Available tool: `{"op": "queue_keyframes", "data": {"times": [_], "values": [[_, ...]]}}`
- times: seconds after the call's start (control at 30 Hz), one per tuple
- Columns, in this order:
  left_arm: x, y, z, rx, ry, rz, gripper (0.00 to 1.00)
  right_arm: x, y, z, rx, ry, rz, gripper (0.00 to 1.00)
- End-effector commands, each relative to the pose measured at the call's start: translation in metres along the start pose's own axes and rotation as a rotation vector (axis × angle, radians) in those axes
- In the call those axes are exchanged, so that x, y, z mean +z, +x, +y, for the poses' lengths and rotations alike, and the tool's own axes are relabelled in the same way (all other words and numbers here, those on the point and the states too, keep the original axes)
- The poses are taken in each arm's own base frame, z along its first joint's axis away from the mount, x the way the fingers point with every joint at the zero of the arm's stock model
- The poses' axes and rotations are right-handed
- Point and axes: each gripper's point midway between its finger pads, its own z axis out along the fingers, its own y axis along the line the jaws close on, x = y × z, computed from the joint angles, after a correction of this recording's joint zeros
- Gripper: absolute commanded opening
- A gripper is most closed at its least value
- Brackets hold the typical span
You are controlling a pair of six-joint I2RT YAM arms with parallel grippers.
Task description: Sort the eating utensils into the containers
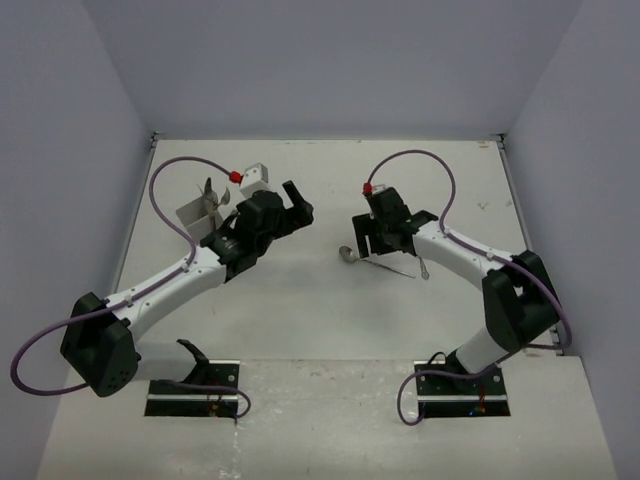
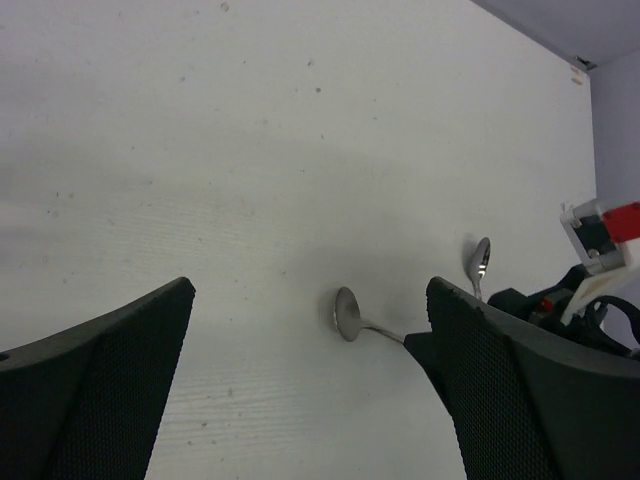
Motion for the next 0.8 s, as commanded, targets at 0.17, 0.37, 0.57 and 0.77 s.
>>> {"op": "queue_keyframes", "data": {"times": [0.17, 0.37, 0.57, 0.77], "values": [[0.001, 0.007, 0.015, 0.070, -0.019, 0.019, 1.00, 0.027, 0.021, -0.040, -0.037, 0.039, 0.151, 0.75], [0.003, 0.007, 0.018, 0.080, -0.017, 0.019, 1.00, 0.032, 0.055, -0.041, -0.102, 0.000, 0.293, 0.72], [0.006, 0.004, 0.021, 0.093, -0.010, 0.015, 1.00, 0.031, 0.057, -0.042, -0.174, -0.018, 0.321, 0.70], [0.009, 0.002, 0.026, 0.093, -0.020, 0.013, 1.00, 0.037, 0.056, -0.040, -0.198, 0.010, 0.382, 0.34]]}}
